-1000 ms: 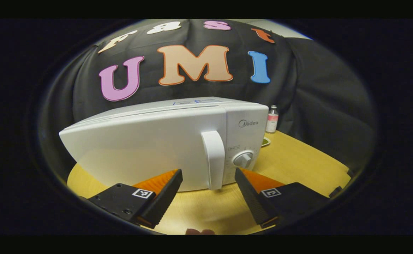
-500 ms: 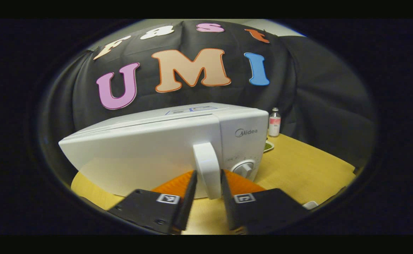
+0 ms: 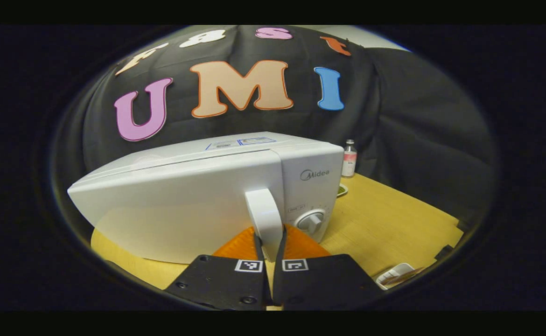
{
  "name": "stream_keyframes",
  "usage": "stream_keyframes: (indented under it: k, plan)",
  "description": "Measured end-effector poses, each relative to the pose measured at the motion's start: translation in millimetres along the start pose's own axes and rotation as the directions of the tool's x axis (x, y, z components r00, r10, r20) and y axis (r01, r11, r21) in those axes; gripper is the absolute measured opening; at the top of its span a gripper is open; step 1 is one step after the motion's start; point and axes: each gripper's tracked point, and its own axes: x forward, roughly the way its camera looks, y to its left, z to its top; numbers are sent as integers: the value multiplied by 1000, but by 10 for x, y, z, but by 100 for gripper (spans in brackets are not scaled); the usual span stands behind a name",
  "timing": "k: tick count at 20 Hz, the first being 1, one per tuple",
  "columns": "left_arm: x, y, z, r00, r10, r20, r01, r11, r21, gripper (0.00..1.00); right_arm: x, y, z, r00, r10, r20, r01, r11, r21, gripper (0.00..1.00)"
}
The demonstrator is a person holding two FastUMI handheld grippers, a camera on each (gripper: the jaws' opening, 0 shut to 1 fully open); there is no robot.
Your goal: Open the microwave oven with the left hand, put the food in, and close the microwave oven.
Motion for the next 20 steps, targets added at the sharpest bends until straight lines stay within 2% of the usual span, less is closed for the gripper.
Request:
stream_keyframes:
  k: [1,3,4,6,13,16,20]
  plan:
    - [0,8,-8,1000,3,-6,-3,1000,2,2,1,6,13,1000,3,6,-3,1000,-1,96]
    - [-38,-6,-35,1000,0,-15,-1,1000,-15,1,14,22,21,1000,8,14,-8,1000,-15,96]
    - [-138,-36,-76,1000,-8,-16,8,999,-40,1,27,22,13,1000,9,16,-8,1000,-21,96]
    - [-293,-67,-85,999,-26,42,27,999,-21,1,52,20,14,1000,6,19,-6,1000,-16,96]
    - [-1042,-73,-424,993,-115,-10,115,993,-16,0,183,281,36,996,70,50,-69,997,-17,96]
    - [-1435,24,-574,996,-86,-15,85,996,-29,2,202,464,11,992,110,59,-110,994,-9,97]
    - [-1901,248,-788,999,-12,-35,10,999,-54,0,292,789,28,981,181,75,-182,983,6,97]
